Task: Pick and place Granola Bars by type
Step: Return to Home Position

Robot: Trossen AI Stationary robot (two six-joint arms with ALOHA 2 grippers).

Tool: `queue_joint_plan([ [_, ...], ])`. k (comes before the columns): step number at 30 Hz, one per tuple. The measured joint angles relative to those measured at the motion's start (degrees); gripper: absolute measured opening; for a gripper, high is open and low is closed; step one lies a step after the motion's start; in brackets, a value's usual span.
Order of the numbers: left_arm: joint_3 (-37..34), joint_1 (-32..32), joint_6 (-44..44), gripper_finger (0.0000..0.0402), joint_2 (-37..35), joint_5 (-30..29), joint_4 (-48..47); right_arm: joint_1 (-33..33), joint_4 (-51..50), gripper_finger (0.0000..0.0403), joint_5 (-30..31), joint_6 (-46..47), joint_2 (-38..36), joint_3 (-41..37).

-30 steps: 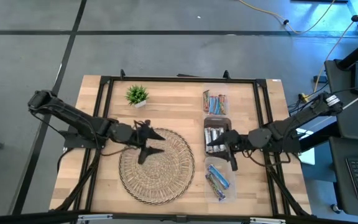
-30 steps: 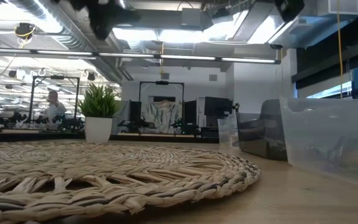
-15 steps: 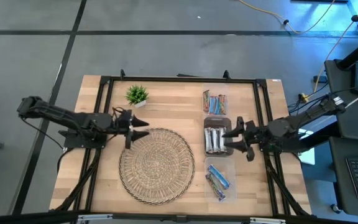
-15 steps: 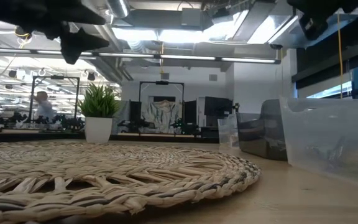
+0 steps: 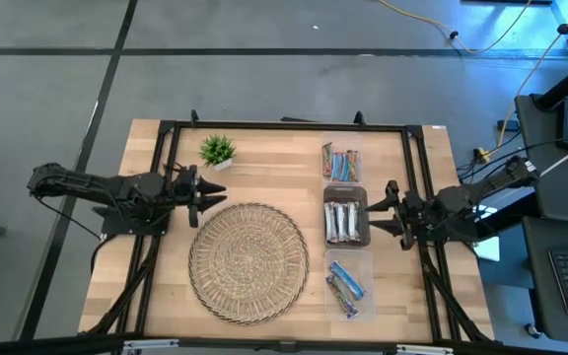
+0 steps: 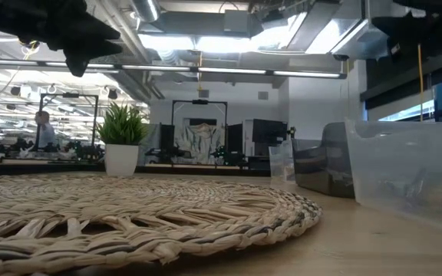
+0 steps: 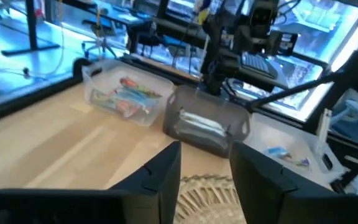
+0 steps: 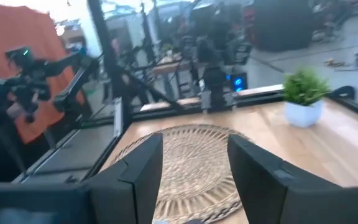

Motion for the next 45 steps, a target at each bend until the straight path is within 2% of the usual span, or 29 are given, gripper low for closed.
queue_joint_plan([
  [6, 0.0, 3.7, 1.64, 0.0119, -1.01, 0.58, -0.1, -1.22, -1.66, 0.0184, 1.1, 0.36, -8.64, -4.01],
  [14, -0.03, 7.03, 1.35, 0.0117, -1.67, 1.84, -4.91, -1.51, -6.0, 0.0184, 2.27, -1.28, -14.49, -4.05],
  [19, -5.24, 7.29, 0.92, 0.0114, -2.88, 2.04, 2.15, -1.53, -9.76, 0.0184, 3.72, 0.18, -18.78, -4.05],
  [25, -12.53, 7.29, -1.3, 0.0113, -6.0, 3.55, 10.06, -1.53, -10.65, 0.0184, 4.14, 0.46, -18.85, -4.05],
  [32, -15.17, 7.29, -1.76, 0.0113, -11.49, 3.04, 8.1, -1.53, -11.21, 0.0184, 4.53, 0.7, -18.91, -4.05],
  [39, -15.28, 7.29, -1.81, 0.0113, -19.69, 0.75, -0.17, -1.53, -11.83, 0.0184, 4.55, 1.09, -18.91, -4.05],
  [45, -15.26, 7.28, 0.58, 0.0113, -22.66, 0.14, -0.35, -1.53, -12.73, 0.0184, 4.62, 2.05, -18.79, -4.05],
])
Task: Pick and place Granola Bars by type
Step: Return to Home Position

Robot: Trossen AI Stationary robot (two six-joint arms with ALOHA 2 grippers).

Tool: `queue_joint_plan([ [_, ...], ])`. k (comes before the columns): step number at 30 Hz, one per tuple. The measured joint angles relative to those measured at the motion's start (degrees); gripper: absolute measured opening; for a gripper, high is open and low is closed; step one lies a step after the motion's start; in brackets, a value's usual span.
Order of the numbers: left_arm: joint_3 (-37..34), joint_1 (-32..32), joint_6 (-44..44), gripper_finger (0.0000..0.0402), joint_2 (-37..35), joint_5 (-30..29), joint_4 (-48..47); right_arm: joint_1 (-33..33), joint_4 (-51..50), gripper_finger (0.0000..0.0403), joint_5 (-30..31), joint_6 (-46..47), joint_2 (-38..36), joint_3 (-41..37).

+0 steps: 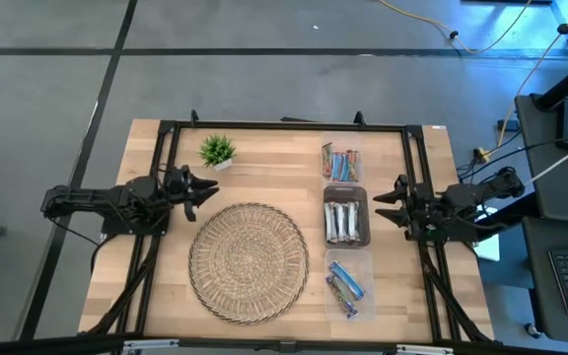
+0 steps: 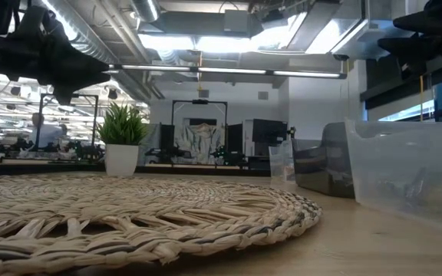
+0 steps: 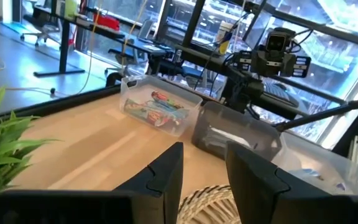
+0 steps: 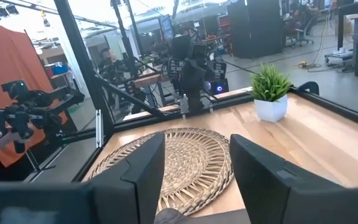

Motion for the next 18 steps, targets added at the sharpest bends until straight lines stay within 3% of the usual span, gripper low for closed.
queue_joint_plan([
  [8, 0.0, -0.01, 0.83, 0.0113, 0.01, 0.09, -0.03, 0.0, 0.18, 0.0184, 0.04, -1.87, 0.05, 0.0],
  [16, 0.02, -0.01, 0.83, 0.0114, 0.01, 0.1, -0.03, -0.03, 15.13, 0.0184, 0.56, -6.3, -0.06, -8.17],
  [18, 0.0, -0.01, 0.83, 0.0114, 0.01, 0.14, -0.03, -0.17, 14.75, 0.0184, 0.63, -6.48, 0.08, -8.55],
])
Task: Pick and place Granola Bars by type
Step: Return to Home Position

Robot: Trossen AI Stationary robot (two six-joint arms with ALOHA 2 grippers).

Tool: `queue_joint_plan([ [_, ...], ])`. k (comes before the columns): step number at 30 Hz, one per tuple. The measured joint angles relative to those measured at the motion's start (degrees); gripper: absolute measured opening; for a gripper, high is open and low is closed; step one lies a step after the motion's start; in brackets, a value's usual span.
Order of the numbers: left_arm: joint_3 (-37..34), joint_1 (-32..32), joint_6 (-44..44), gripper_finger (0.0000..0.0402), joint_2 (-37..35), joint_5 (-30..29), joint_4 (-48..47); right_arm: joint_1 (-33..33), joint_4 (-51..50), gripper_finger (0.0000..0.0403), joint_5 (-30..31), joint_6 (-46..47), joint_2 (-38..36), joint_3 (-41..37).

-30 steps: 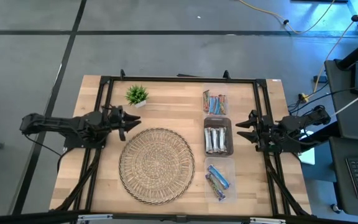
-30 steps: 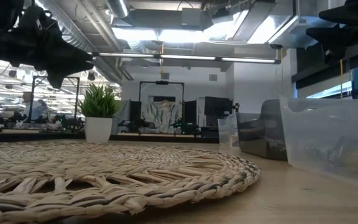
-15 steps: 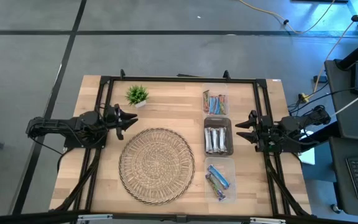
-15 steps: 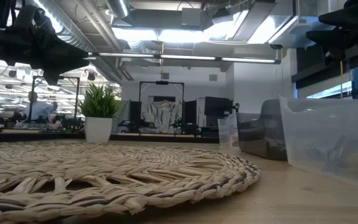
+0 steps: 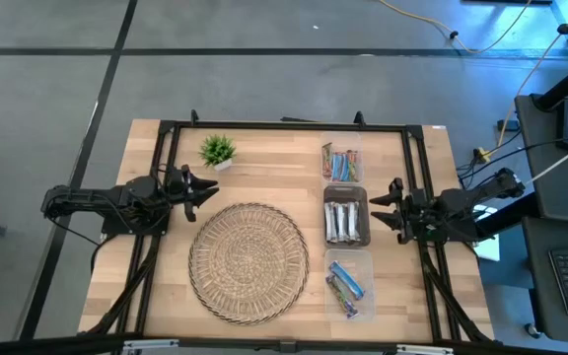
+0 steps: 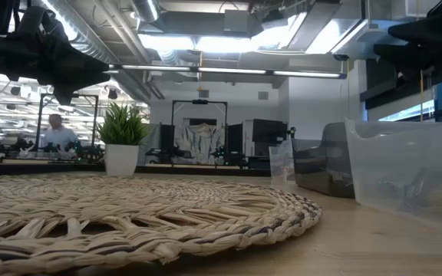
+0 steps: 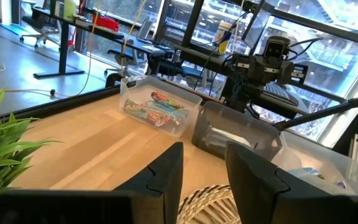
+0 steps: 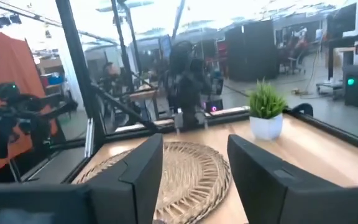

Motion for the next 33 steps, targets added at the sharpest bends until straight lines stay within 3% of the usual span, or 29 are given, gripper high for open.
queue_joint_plan([
  [5, 0.0, 0.0, 0.0, 0.0114, 0.0, 0.05, 0.0, -3.24, -0.05, 0.0184, 1.82, -1.79, -0.1, 0.0],
  [10, 0.01, 0.0, 0.0, 0.0114, 0.0, 0.05, 0.0, -10.96, -0.49, 0.0184, 3.95, -3.26, -0.21, 0.0],
  [20, 0.01, 0.0, 0.0, 0.0114, 0.0, 0.04, 0.0, -26.32, -5.17, 0.0184, -8.97, -1.0, -0.21, 0.02],
  [28, 0.01, 0.0, 0.0, 0.0114, 0.0, 0.03, 0.01, -29.53, -5.45, 0.0184, -9.78, -5.81, -0.03, 0.02],
  [33, 0.02, 0.0, 0.0, 0.0114, 0.0, 0.03, 0.02, -29.51, -5.41, 0.0184, -9.77, -2.42, -0.03, 0.02],
])
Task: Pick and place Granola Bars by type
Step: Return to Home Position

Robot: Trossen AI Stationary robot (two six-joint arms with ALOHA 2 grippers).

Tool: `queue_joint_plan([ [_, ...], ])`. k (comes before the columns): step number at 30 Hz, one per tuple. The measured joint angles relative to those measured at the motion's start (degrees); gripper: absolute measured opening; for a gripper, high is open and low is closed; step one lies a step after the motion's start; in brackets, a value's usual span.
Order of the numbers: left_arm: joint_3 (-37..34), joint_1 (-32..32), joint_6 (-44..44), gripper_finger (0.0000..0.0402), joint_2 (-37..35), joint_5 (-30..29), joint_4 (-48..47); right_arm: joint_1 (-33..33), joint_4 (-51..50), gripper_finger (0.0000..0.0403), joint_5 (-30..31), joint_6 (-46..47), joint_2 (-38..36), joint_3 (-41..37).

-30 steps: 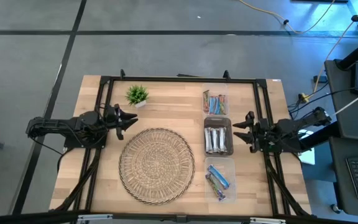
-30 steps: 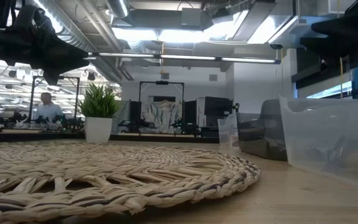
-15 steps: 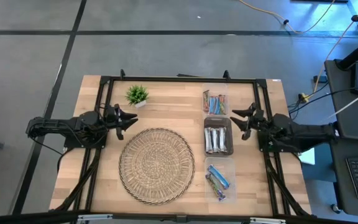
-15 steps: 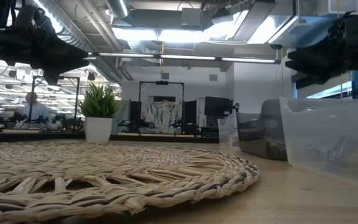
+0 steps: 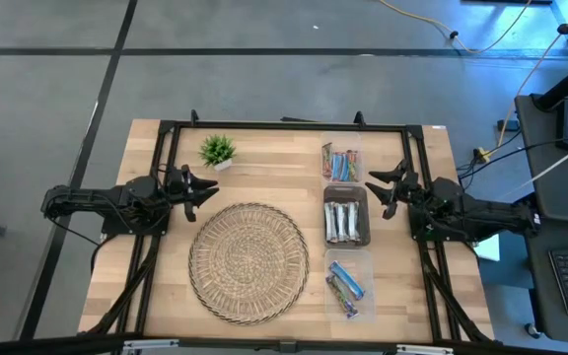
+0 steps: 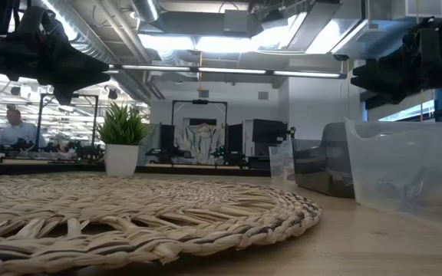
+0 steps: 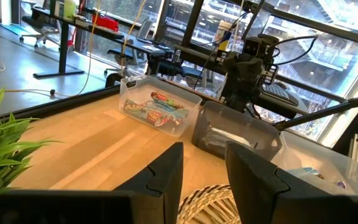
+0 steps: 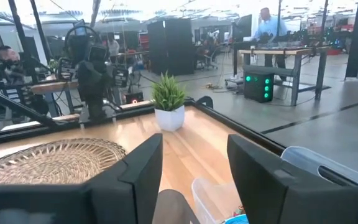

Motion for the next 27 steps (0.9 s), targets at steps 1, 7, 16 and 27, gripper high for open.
queue_joint_plan([
  [1, 0.0, 0.0, 0.0, 0.0114, 0.0, 0.0, -0.01, 0.0, 0.0, 0.0184, 0.0, -0.04, 0.0, 0.0],
  [7, 0.0, 0.0, 0.0, 0.0114, 0.0, 0.0, -0.02, 0.02, 0.0, 0.0184, 0.0, -0.14, 0.0, 0.0],
  [16, 0.0, 0.0, 0.0, 0.0114, 0.0, 0.0, -0.02, 0.02, 0.03, 0.0184, 0.01, -0.32, 0.0, 0.0],
  [27, 0.0, 0.0, 0.0, 0.0114, 0.0, 0.0, -0.01, 0.02, 0.04, 0.0184, 0.03, -0.36, 0.02, 0.0],
])
